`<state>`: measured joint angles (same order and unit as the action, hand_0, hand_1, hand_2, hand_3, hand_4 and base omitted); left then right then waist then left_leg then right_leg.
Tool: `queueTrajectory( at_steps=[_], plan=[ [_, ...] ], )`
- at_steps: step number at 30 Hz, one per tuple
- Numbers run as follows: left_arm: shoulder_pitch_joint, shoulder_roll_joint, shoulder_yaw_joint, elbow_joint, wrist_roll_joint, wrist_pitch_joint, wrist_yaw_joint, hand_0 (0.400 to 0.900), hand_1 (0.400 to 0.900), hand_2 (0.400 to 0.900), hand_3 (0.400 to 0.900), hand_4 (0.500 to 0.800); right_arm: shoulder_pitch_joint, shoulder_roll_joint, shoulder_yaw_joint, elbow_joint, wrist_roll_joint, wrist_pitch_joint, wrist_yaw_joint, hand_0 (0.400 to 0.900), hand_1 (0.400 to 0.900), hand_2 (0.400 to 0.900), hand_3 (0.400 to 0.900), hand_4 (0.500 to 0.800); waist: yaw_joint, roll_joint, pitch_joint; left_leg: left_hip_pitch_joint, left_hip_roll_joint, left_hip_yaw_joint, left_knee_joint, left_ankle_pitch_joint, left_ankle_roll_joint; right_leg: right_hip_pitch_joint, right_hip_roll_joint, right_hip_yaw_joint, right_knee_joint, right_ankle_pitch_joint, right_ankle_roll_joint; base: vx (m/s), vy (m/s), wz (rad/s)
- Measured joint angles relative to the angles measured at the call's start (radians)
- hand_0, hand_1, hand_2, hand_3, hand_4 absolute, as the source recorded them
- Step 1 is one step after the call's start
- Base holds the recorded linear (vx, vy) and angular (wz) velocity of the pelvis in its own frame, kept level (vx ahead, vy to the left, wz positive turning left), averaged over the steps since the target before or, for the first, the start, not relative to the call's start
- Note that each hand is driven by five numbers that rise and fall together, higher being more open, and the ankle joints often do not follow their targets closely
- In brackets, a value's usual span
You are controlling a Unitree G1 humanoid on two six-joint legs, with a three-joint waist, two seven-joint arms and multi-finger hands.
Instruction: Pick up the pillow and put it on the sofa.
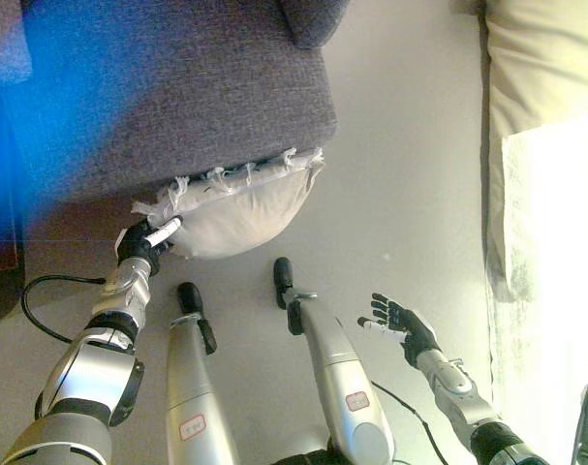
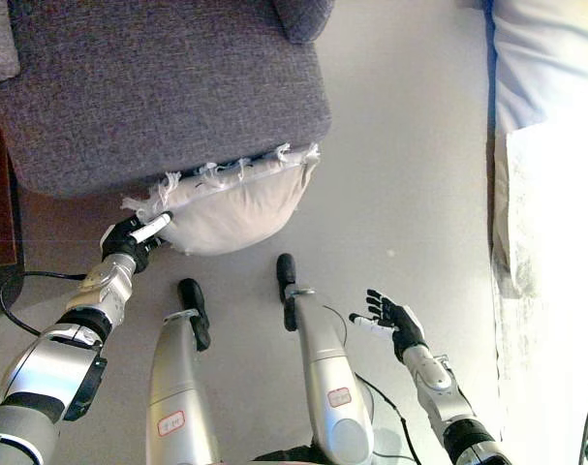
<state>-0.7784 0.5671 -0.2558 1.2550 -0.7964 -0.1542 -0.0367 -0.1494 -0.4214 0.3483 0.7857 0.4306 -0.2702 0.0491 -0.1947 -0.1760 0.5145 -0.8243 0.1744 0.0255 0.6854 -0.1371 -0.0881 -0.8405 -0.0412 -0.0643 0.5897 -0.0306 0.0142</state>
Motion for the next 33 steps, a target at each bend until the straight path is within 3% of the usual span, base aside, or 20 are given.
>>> queueTrajectory(
  at_steps=[15,21,24,29,31,33],
  plan=[
    [-0.001,-0.012,-0.024,0.004,0.02,0.005,-0.008,0.4,0.4,0.4,0.4,0.5,0.012,0.002,0.001,-0.003,0.001,-0.002,-0.025,0.9,0.9,0.9,0.9,0.8,-0.02,-0.001,0.0,0.081,-0.003,0.008,-0.044,0.006,-0.004,0.064,0.001,0.007,-0.025,0.001,-0.002,-0.02,-0.003,-0.01],
    [0.017,-0.023,-0.047,0.003,0.08,0.013,-0.016,0.4,0.4,0.4,0.4,0.5,0.014,0.012,0.001,0.0,0.002,0.003,-0.045,0.9,0.9,0.9,0.9,0.8,-0.015,0.0,0.0,0.179,-0.006,0.027,-0.099,0.011,-0.008,0.151,0.0,0.015,-0.067,0.005,-0.005,-0.07,0.027,-0.03],
    [0.053,-0.052,-0.057,-0.003,0.118,0.012,-0.016,0.4,0.4,0.4,0.4,0.5,0.017,0.023,0.002,0.024,-0.002,0.007,-0.05,0.9,0.9,0.9,0.9,0.8,-0.006,0.0,-0.001,0.287,-0.012,0.051,-0.164,0.02,-0.006,0.24,-0.004,0.028,-0.109,0.004,0.002,-0.05,0.061,0.01],
    [0.221,-0.076,-0.041,-0.118,0.139,-0.006,-0.037,0.4,0.4,0.4,0.4,0.5,0.001,0.065,-0.017,0.114,-0.055,0.008,-0.058,0.9,0.9,0.9,0.9,0.8,0.02,0.016,-0.01,0.49,-0.027,0.102,-0.345,0.072,-0.011,0.401,-0.039,0.004,-0.237,0.036,0.0,-0.02,0.065,-0.01],
    [0.304,-0.103,-0.028,-0.166,0.16,-0.01,-0.038,0.4,0.4,0.4,0.4,0.5,0.01,0.069,-0.046,0.153,-0.09,0.007,-0.06,0.9,0.9,0.9,0.9,0.8,0.024,0.056,-0.035,0.554,-0.031,0.102,-0.409,0.093,-0.011,0.465,-0.04,-0.015,-0.302,0.059,-0.002,0.03,0.015,-0.06],
    [0.402,-0.126,-0.01,-0.25,0.194,-0.011,-0.038,0.4,0.4,0.4,0.4,0.5,0.02,0.069,-0.085,0.194,-0.121,0.02,-0.06,0.9,0.9,0.9,0.9,0.8,0.058,0.096,-0.058,0.653,-0.033,0.123,-0.503,0.118,-0.013,0.548,-0.04,-0.033,-0.377,0.081,-0.004,0.07,0.033,-0.05]
  ],
)
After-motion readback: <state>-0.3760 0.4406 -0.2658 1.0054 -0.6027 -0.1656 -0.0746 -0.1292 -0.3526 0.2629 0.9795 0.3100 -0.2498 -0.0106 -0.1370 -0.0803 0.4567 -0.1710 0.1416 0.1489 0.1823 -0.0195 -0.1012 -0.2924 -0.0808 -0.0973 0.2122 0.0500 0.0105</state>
